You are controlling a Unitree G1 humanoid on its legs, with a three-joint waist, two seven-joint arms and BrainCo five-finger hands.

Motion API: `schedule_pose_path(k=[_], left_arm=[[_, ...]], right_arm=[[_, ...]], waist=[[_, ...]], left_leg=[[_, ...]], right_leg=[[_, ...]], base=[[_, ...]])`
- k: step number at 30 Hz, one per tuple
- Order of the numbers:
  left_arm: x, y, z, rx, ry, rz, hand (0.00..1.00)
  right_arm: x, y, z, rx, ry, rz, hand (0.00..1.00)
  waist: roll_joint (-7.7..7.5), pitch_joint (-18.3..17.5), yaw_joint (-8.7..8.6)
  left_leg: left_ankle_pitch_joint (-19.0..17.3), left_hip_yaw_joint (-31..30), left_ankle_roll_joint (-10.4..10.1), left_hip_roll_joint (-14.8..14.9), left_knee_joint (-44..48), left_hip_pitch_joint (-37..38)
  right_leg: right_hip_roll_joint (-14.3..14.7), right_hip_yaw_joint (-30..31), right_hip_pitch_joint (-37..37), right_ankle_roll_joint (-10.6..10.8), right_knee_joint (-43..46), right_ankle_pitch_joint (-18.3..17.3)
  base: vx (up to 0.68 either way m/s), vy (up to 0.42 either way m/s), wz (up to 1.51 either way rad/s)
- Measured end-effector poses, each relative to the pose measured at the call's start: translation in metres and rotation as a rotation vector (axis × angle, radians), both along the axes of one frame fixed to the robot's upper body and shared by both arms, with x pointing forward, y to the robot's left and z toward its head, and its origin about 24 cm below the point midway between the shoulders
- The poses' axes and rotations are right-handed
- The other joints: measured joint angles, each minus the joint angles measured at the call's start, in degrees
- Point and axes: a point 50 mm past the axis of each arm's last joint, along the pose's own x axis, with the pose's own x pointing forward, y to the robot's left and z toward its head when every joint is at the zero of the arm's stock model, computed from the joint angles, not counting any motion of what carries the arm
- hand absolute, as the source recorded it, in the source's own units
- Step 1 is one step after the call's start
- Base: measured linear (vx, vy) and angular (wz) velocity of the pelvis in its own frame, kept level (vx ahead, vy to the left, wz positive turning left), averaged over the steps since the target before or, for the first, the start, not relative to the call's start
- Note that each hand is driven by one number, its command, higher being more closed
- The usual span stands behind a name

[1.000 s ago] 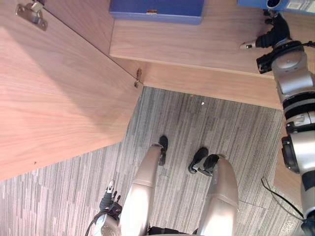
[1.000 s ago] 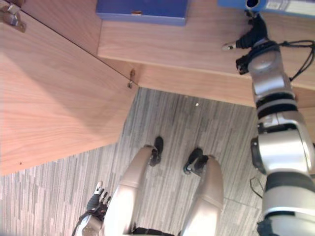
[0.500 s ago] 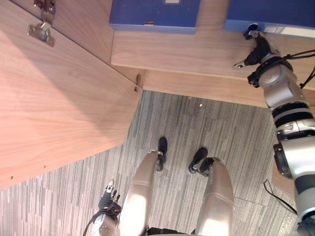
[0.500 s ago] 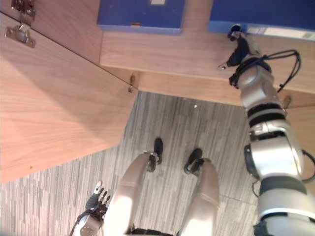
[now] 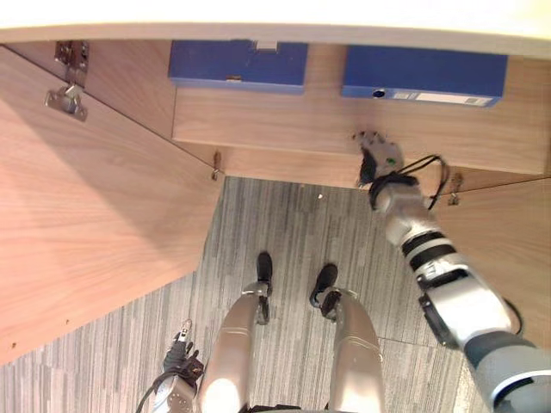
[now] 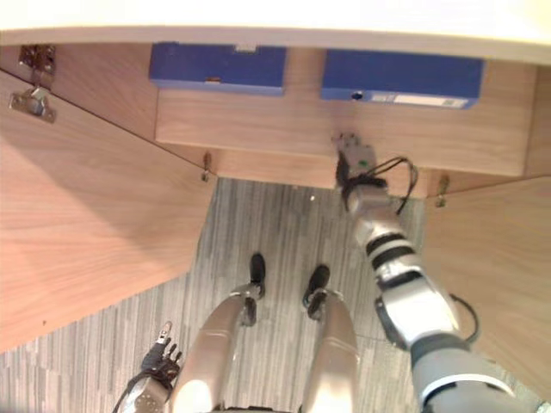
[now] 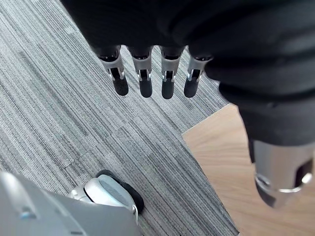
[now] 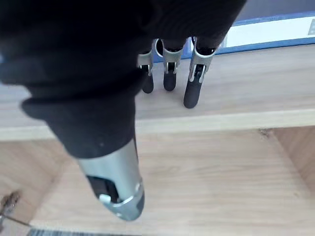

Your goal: Walk over to the cabinet, pick up the folder, carry it to the office cabinet, place the folder inside the office cabinet, then close the office cabinet door

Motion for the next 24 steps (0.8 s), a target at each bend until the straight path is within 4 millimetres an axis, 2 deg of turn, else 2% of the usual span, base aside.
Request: schedule_pose_path(k=[3,5,6,7,8,11,13,15,17,18,21,24], left_arm=[[0.006,-0.002,0.000,-0.005,-0.002,-0.003,0.00],[0.005,-0.001,0.000,0.001,0.009,0.005,0.00],[0.005,0.000,-0.001,0.002,0.015,0.007,0.00],[0.004,0.000,-0.001,0.003,0.016,0.007,0.00],[0.006,-0.001,-0.001,0.001,0.013,0.005,0.00],[0.007,-0.002,0.000,0.004,0.012,0.004,0.00],[0.007,-0.003,0.000,0.009,0.014,-0.005,0.00],[0.008,-0.005,0.000,0.014,0.015,-0.020,0.00],[0.008,-0.010,-0.001,0.019,0.020,-0.042,0.00],[0.007,-0.012,-0.002,0.032,0.028,-0.064,0.00],[-0.005,-0.014,-0.009,0.077,0.100,-0.125,0.00],[-0.010,-0.019,-0.013,0.109,0.142,-0.167,0.00]], right_arm=[[-0.008,0.013,-0.025,-0.025,0.058,0.019,0.00],[-0.018,0.023,-0.059,-0.028,0.201,0.032,0.00],[-0.031,0.029,-0.091,-0.041,0.336,0.043,0.00],[-0.040,0.032,-0.108,-0.044,0.404,0.048,0.00],[-0.068,0.043,-0.151,-0.036,0.573,0.069,0.00],[-0.094,0.061,-0.180,0.028,0.695,0.091,0.00],[-0.105,0.072,-0.191,0.104,0.743,0.092,0.00],[-0.119,0.075,-0.204,0.254,0.811,0.039,0.00],[-0.134,0.072,-0.219,0.504,0.875,-0.074,0.00],[-0.147,0.068,-0.230,0.702,0.890,-0.172,0.00],[-0.192,0.050,-0.261,1.068,0.861,-0.481,0.00],[-0.227,0.030,-0.279,1.237,0.818,-0.730,0.00]], waist=[[-0.27,-0.1,-0.72],[-0.69,-0.3,-0.63],[-1.05,-0.5,-0.47],[-1.18,-0.6,-0.45],[-1.33,-0.6,-0.50],[-1.36,-0.6,-0.56],[-1.44,-0.8,-0.24],[-1.55,-3.0,-0.13],[-1.49,-6.2,0.14],[-1.57,-7.3,0.47],[-1.26,-10.9,0.80],[-0.57,-13.4,0.79]], left_leg=[[1.2,0.1,-0.1,0.4,-3.3,3.3],[1.2,0.6,0.0,1.2,-4.8,6.0],[1.2,0.8,0.0,1.5,-5.6,7.6],[1.2,0.8,0.0,1.5,-6.0,8.4],[1.2,1.5,0.0,2.1,-6.8,10.4],[0.8,4.0,-0.6,3.2,-7.0,14.5],[-0.2,5.5,-1.0,4.2,-6.9,18.9],[-1.9,6.8,-1.3,5.5,-5.8,21.4],[-3.0,7.4,-1.3,6.8,-4.4,21.7],[-3.9,8.2,-1.5,7.7,-3.6,23.1],[-7.1,10.0,-2.0,10.2,-0.8,27.7],[-9.6,9.6,-2.4,11.6,2.1,28.7]], right_leg=[[1.0,-0.6,3.4,0.2,-3.5,1.4],[2.4,-0.7,6.5,0.4,-6.5,2.5],[2.8,-0.7,8.2,0.6,-7.7,2.7],[3.0,-0.8,9.0,0.7,-8.2,2.8],[3.8,-0.8,11.3,1.0,-10.1,3.5],[5.0,-0.8,15.6,1.5,-12.5,4.6],[6.0,-0.7,20.2,1.5,-14.7,5.3],[7.4,-0.4,23.2,1.6,-16.4,5.6],[8.9,0.1,24.7,1.5,-18.6,6.5],[10.0,0.9,26.6,1.3,-20.1,7.0],[12.9,3.1,32.5,1.0,-23.9,7.9],[15.2,5.6,35.6,1.2,-28.0,9.6]], base=[[0.09,0.017,-0.12],[0.07,0.003,-0.24],[0.07,-0.002,-0.13],[0.14,-0.016,-0.20],[0.13,-0.016,-0.21],[0.09,-0.010,-0.37],[0.05,-0.015,-0.52],[0.01,-0.029,-0.39],[0.02,-0.044,-0.34],[0.03,-0.028,-0.36],[0.02,-0.024,-0.48],[0.02,0.006,-0.48]])
